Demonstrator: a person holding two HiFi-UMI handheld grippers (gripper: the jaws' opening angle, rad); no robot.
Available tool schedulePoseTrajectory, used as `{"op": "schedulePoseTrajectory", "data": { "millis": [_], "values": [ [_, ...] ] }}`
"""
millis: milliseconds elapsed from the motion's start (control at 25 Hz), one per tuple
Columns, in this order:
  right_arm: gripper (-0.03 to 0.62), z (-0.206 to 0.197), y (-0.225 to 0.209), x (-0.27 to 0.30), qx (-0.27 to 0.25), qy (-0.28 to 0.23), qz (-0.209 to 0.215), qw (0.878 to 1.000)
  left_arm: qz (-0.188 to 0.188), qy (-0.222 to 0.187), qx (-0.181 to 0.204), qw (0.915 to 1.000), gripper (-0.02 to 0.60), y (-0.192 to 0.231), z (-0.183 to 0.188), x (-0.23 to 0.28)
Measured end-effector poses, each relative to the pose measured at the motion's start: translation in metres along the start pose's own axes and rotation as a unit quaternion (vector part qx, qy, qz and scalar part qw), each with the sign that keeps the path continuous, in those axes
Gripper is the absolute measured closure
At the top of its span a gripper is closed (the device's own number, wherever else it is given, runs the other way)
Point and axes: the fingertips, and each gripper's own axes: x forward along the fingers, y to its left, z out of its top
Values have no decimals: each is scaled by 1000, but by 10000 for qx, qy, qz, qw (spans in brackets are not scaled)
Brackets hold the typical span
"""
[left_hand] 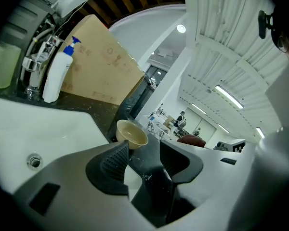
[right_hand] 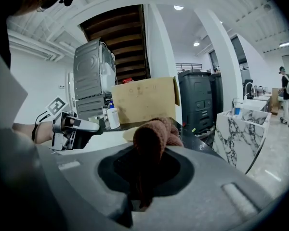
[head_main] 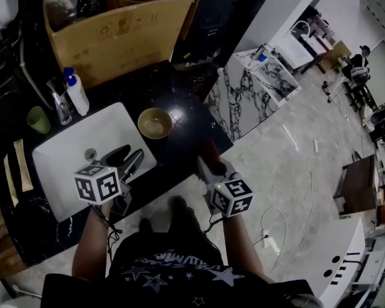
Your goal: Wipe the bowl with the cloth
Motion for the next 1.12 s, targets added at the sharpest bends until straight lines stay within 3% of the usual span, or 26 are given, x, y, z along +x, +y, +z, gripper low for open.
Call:
{"op": "schedulePoseTrajectory", "data": {
  "millis": [400, 640, 840, 1120],
  "values": [
    [543, 35, -58, 77, -22, 84, 1078, 9941, 735, -11, -894, 9933, 399, 34, 22, 53],
    [543, 57, -76, 126, -266, 74, 1622, 9864, 1259, -28, -1134, 9855, 400, 52, 27, 76],
    [543, 58, -78, 155, -263, 156, 2052, 9783, 1463, -101, -1439, 9787, 400, 65, 27, 88],
    [543, 63, -80, 181, -346, 215, 2488, 9677, 1829, 121, -1617, 9697, 401, 75, 19, 99]
  ]
}}
